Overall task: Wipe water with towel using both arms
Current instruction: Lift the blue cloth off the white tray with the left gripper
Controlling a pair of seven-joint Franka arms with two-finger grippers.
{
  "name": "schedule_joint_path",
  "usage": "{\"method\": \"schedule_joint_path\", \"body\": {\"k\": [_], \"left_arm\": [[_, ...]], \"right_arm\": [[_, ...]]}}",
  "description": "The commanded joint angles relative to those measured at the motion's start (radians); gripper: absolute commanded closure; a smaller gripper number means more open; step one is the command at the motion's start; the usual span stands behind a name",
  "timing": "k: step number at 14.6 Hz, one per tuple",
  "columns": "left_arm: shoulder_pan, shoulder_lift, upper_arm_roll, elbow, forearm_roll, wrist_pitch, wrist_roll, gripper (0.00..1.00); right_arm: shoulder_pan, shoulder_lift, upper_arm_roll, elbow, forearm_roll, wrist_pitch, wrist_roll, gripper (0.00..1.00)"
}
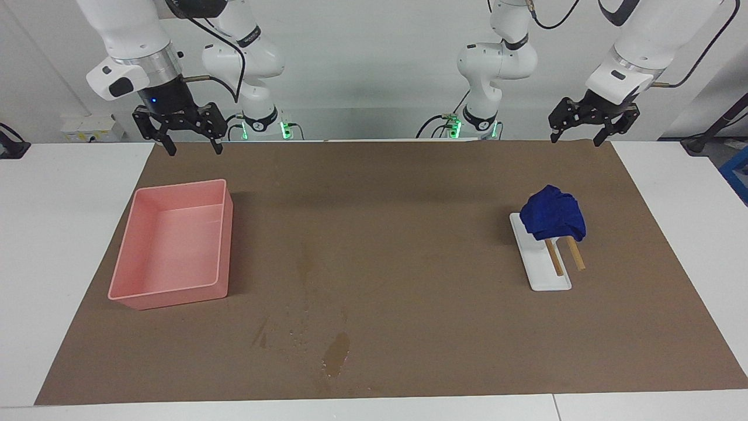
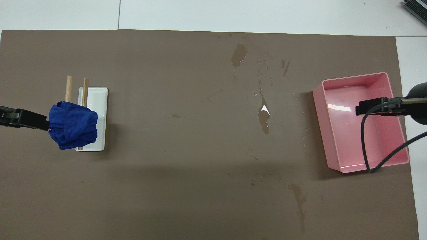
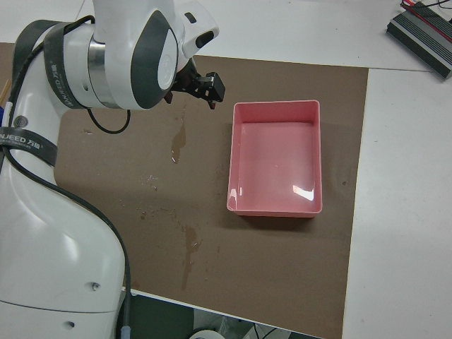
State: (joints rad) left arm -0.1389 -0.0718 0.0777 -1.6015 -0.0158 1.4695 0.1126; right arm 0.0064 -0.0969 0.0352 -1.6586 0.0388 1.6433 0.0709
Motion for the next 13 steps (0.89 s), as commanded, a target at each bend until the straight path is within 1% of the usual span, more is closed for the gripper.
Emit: {"method": "schedule_joint_path", "body": {"k": [1,7,9,12,13], "left_arm": [[-0.016,-0.029,0.007,-0.041,0.017,0.023,0.01,0.0],[-0.014,-0.033,0.01,-0.04,0.019,0.008,-0.004,0.0],[-0.005,-0.034,0.01,-0.055,0.02,0.046,-0.037,0.0],[-0.002,-0.056,0.01,-0.115,0.02,0.124,-0.135,0.0],[-0.001,-0.057,0.011,-0.135,0.02,0.146,-0.142,0.0]], "right_arm": [[-0.01,0.013,0.005,0.023,0.02,-0.025,-0.023,0.0],[-0.01,0.013,0.005,0.022,0.02,-0.025,-0.023,0.0],[-0.01,0.013,0.005,0.02,0.02,-0.025,-0.023,0.0],[-0.006,0.003,0.005,0.013,0.02,-0.026,-0.02,0.0],[-0.003,0.002,0.005,0.01,0.02,-0.026,-0.019,0.0]]}}
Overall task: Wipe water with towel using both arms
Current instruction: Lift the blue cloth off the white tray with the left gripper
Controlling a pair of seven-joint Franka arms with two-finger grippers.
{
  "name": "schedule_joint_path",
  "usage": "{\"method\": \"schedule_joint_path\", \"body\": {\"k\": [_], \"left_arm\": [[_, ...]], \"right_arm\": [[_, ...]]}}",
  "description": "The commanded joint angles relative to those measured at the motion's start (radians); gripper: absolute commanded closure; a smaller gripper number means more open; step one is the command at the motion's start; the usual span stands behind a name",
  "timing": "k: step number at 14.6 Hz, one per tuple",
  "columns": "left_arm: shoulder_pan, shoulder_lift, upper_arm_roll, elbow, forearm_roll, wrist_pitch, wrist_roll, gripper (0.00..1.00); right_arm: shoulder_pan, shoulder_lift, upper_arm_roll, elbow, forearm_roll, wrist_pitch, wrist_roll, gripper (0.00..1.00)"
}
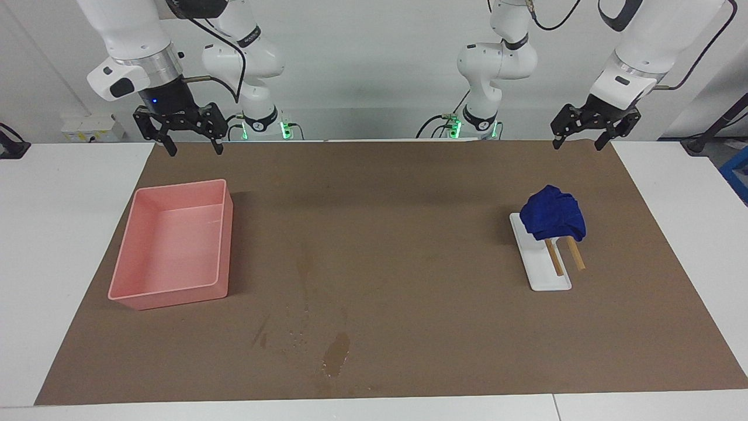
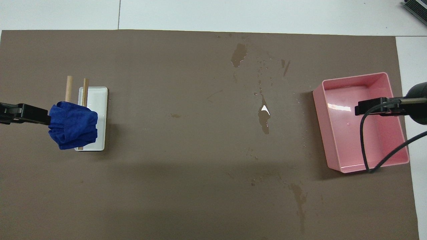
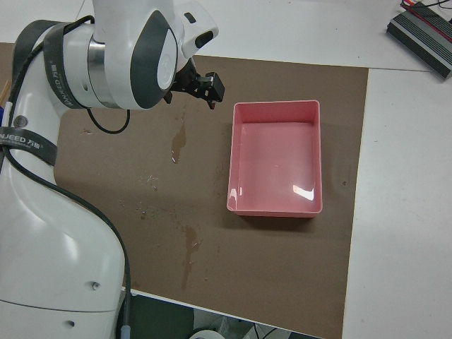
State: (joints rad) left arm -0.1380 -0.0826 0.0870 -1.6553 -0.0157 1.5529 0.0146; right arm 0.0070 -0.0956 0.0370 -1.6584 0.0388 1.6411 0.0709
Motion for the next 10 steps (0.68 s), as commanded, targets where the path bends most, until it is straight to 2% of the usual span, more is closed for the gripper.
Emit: {"method": "schedule_joint_path", "body": {"k": [1,10], "left_arm": [[0.0,-0.049,0.0,-0.095,0.02,0.084,-0.042,0.0],[0.005,-0.034,0.004,-0.319,0.033,0.381,0.013,0.0]], "right_arm": [[-0.001,-0.001,0.003,0.009,0.019,-0.024,-0.016,0.0],[-0.001,-0.013,0.003,-0.003,0.001,-0.041,-0.075,0.0]]}}
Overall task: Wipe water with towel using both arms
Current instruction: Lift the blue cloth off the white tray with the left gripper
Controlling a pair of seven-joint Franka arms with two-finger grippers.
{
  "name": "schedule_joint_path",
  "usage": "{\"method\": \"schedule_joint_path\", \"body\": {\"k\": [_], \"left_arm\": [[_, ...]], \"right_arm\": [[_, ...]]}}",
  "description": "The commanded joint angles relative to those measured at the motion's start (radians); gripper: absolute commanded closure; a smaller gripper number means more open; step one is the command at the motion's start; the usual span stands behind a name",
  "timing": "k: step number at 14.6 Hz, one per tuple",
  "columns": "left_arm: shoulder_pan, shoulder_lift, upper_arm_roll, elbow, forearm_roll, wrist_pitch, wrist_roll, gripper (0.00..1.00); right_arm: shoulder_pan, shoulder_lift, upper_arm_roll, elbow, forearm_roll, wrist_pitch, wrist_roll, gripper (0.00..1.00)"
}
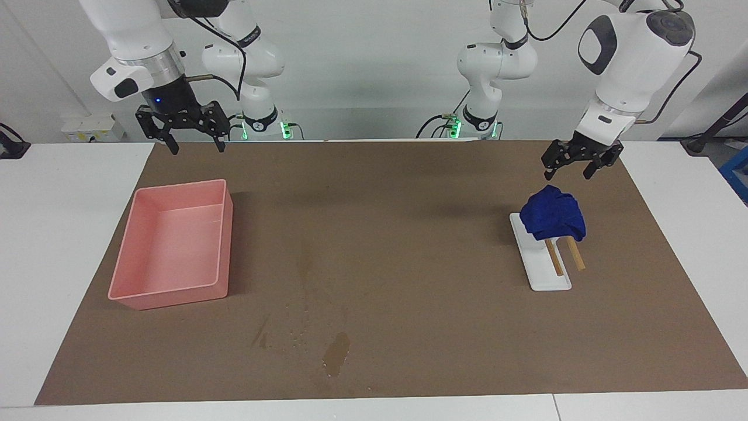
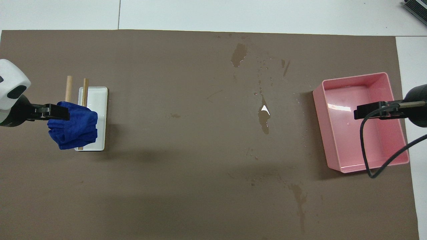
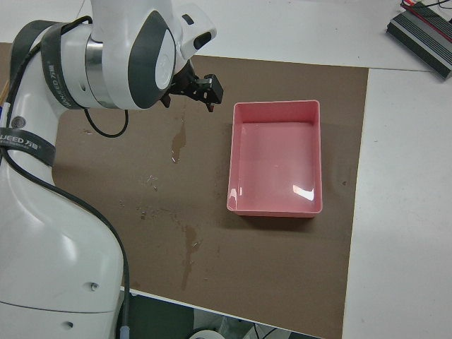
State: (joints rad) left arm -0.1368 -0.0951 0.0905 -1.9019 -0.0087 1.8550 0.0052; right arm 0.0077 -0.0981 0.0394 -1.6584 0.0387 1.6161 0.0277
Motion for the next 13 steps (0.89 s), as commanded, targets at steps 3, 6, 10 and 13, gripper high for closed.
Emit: {"method": "schedule_joint_path", "body": {"k": [3,6,10,13], "left_arm": [[0.02,0.02,0.0,-0.103,0.064,0.173,0.072,0.0],[0.022,0.063,-0.002,-0.111,0.064,0.231,0.108,0.01],[0.022,0.06,0.0,-0.198,0.065,0.312,0.145,0.01],[0.023,0.052,0.0,-0.223,0.087,0.32,0.188,0.01]], "right_arm": [[-0.009,-0.028,0.002,-0.032,0.01,-0.022,-0.029,0.0],[-0.008,-0.032,0.002,-0.046,0.016,-0.021,-0.026,0.0],[-0.003,-0.049,0.004,-0.081,0.024,-0.019,-0.003,0.0],[-0.003,-0.06,0.004,-0.098,0.055,-0.018,0.015,0.0]]}}
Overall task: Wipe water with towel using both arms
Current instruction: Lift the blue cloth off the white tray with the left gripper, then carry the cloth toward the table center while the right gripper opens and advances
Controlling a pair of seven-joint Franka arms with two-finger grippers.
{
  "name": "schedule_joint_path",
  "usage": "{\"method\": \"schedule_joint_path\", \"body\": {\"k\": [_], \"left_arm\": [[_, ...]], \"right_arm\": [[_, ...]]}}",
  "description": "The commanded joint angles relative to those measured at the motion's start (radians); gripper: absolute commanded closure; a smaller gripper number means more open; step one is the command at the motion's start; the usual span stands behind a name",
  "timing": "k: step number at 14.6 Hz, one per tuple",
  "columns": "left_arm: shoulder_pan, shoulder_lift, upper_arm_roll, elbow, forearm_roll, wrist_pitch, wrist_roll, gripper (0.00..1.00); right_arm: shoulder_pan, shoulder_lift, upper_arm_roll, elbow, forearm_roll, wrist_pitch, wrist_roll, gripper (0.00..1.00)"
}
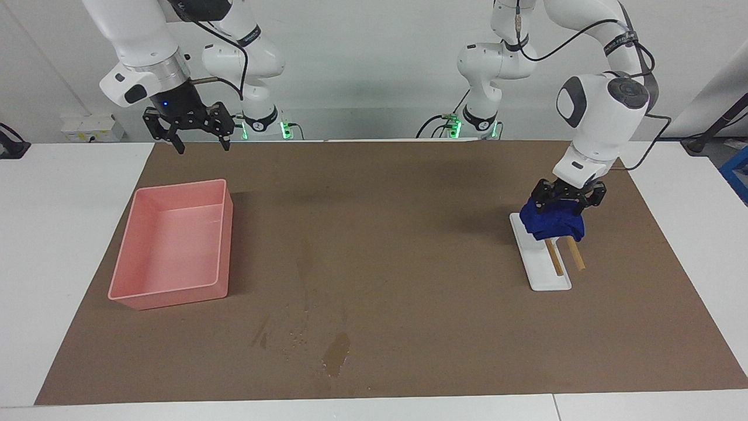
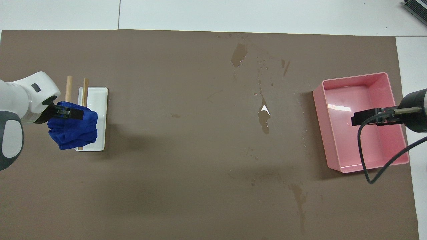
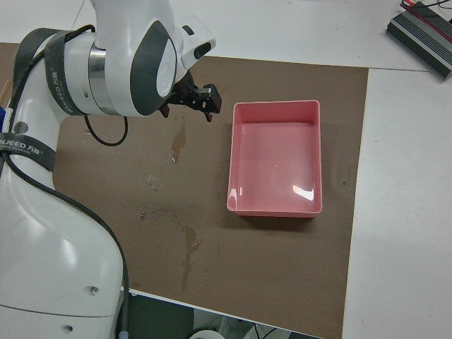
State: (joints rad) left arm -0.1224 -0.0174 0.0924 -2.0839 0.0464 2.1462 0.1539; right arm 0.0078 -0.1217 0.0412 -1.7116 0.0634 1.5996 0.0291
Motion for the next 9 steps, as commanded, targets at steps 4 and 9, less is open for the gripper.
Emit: {"method": "schedule_joint_path", "body": {"k": [4,9], "left_arm": [[0.009,-0.038,0.0,-0.09,0.061,0.032,0.044,0.04],[0.013,-0.042,0.0,-0.093,0.063,0.032,0.044,1.0]], "right_arm": [[-0.002,-0.044,0.0,-0.079,0.085,0.01,0.116,0.0],[0.008,-0.041,0.003,-0.125,0.156,0.129,0.239,0.0]]}}
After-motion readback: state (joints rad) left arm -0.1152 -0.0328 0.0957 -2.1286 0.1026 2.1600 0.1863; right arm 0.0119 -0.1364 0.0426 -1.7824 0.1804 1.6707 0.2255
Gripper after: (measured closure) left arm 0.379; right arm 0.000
